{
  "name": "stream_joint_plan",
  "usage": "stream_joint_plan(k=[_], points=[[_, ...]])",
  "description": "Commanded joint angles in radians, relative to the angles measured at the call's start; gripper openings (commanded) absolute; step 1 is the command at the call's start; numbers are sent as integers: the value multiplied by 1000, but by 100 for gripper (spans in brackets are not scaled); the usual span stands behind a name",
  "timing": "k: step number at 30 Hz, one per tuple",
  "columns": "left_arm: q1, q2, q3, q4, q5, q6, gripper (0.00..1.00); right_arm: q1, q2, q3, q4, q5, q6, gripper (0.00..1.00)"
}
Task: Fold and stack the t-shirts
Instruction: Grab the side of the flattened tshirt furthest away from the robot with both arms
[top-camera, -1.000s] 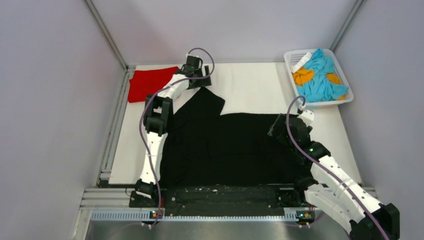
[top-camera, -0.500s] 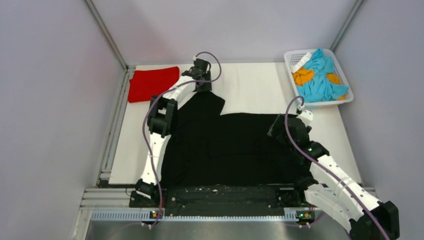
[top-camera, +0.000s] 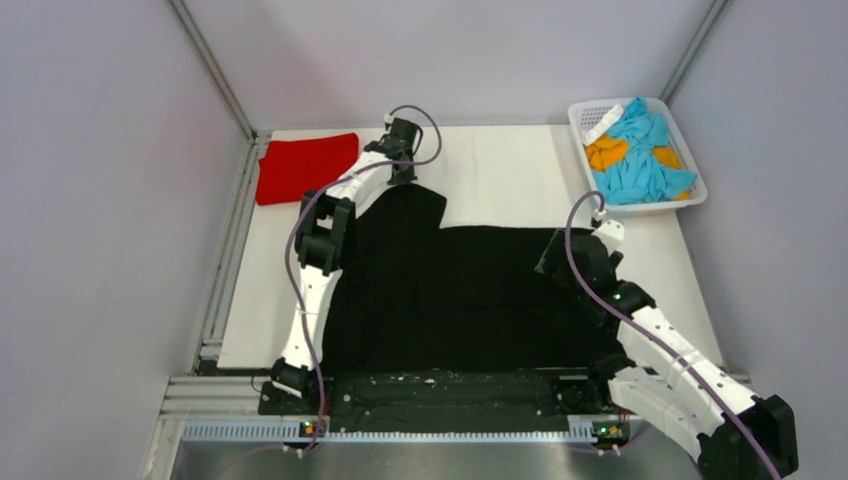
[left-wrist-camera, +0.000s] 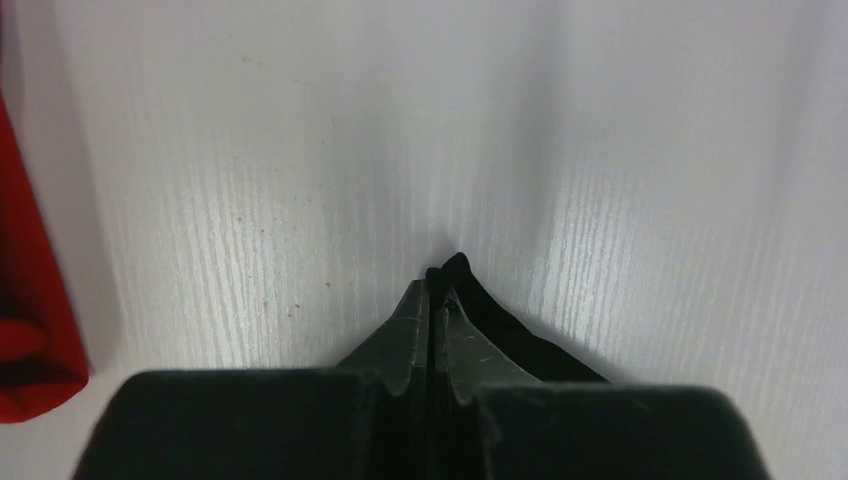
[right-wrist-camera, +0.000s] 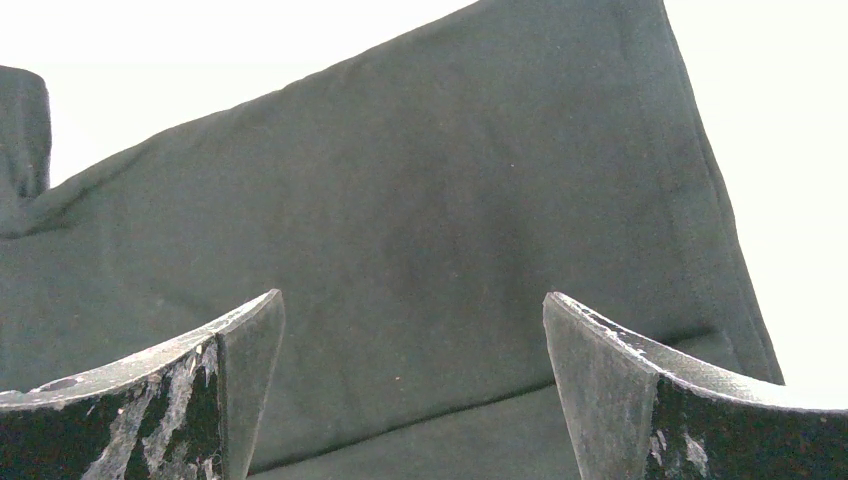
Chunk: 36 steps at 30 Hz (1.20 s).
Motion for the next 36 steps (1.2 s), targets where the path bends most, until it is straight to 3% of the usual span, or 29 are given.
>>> stream_joint_plan(k=[1, 4, 9, 19, 30, 36], points=[[15, -42, -60, -50, -102, -3, 0, 10, 32, 11, 25, 49, -24, 99], [28, -118, -150, -1, -169, 12, 0, 10, 71, 35, 11, 57, -23, 99], [76, -194, -234, 46, -151, 9, 0, 10, 169, 102, 16, 57, -17, 99], [158, -262, -314, 78, -177, -5, 0, -33, 548, 395, -70, 78, 9, 98], [180, -316, -381, 143, -72, 8, 0, -220, 875, 626, -41, 108, 3, 94], [181, -334, -376, 129, 13, 0, 0, -231, 1086, 811, -50, 172, -9, 87]])
